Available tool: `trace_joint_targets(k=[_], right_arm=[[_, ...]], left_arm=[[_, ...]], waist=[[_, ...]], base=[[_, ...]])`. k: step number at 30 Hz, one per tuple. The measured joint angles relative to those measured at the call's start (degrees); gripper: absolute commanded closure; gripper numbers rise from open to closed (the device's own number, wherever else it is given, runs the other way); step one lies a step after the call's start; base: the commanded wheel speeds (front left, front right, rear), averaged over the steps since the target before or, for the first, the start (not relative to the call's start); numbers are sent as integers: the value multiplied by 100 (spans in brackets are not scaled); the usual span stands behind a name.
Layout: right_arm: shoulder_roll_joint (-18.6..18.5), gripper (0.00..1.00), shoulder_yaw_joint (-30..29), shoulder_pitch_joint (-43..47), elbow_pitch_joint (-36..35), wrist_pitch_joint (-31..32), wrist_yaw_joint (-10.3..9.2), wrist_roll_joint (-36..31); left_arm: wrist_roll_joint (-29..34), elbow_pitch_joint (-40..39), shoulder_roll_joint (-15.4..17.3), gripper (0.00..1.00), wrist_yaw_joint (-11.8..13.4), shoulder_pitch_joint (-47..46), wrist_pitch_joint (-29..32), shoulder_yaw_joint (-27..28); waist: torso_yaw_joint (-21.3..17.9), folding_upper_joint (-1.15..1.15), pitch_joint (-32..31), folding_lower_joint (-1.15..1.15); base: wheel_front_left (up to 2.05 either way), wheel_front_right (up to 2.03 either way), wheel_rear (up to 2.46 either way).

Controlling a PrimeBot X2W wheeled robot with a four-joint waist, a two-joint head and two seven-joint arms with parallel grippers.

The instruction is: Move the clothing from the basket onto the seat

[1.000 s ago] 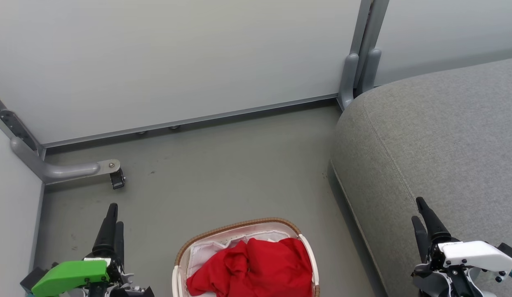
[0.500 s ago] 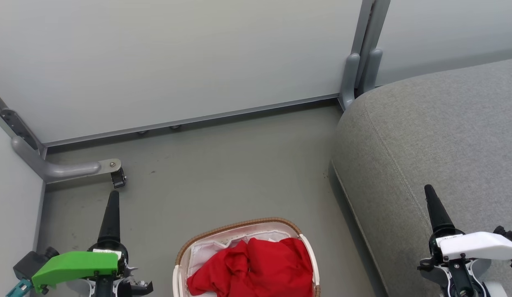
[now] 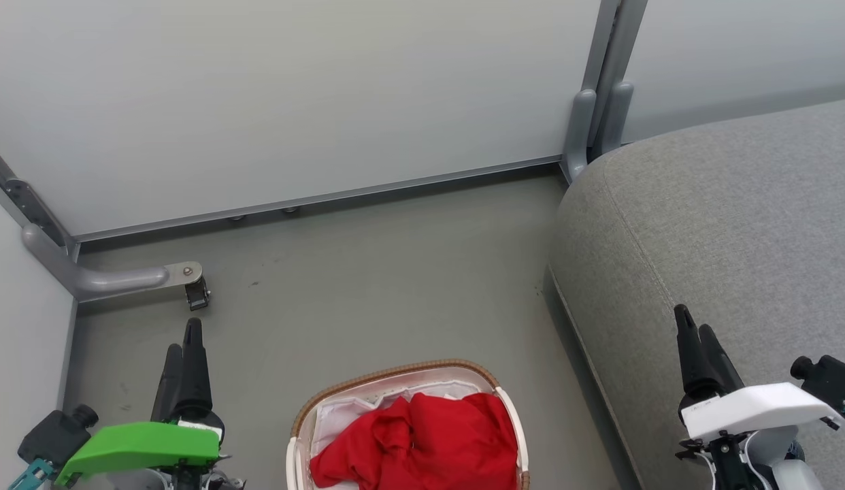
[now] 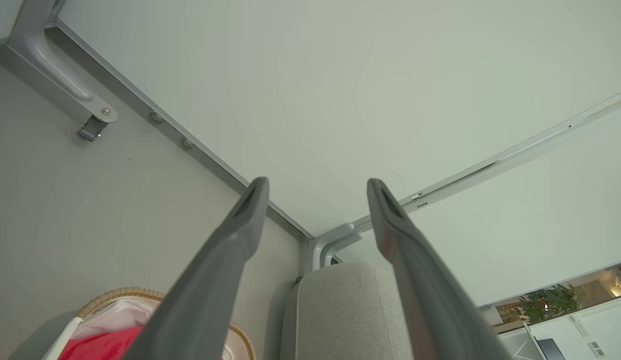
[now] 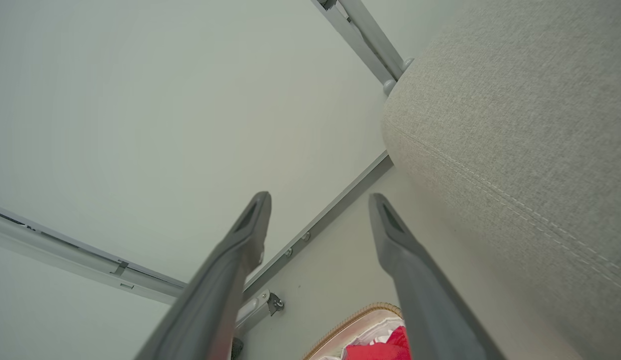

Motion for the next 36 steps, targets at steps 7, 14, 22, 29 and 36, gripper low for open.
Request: trace_joint_targets(k=[7, 14, 22, 29, 36], right_arm=[[-9, 0, 147, 86, 47, -127, 0, -699], [-14, 0, 168, 163, 148, -254, 0, -1220], [-21, 0, 174, 194, 250, -380, 0, -1716], [-26, 0, 210, 209, 266, -490, 0, -2172], [-31, 0, 269, 227, 258, -589, 0, -2522]], left_arm=[[697, -11, 5, 0, 15, 144, -127, 12], [1281, -12, 8, 0, 75, 221, -253, -35], [1970, -33, 12, 0, 137, 258, -378, -137], [2337, -14, 15, 0, 167, 287, -485, -178], [2635, 66, 18, 0, 168, 321, -588, -176]], waist=[[23, 0, -16, 0], [43, 0, -26, 0], [56, 0, -30, 0], [66, 0, -31, 0], [76, 0, -36, 0]], base=[[0, 0, 0], [0, 0, 0], [0, 0, 0], [0, 0, 0], [0, 0, 0]])
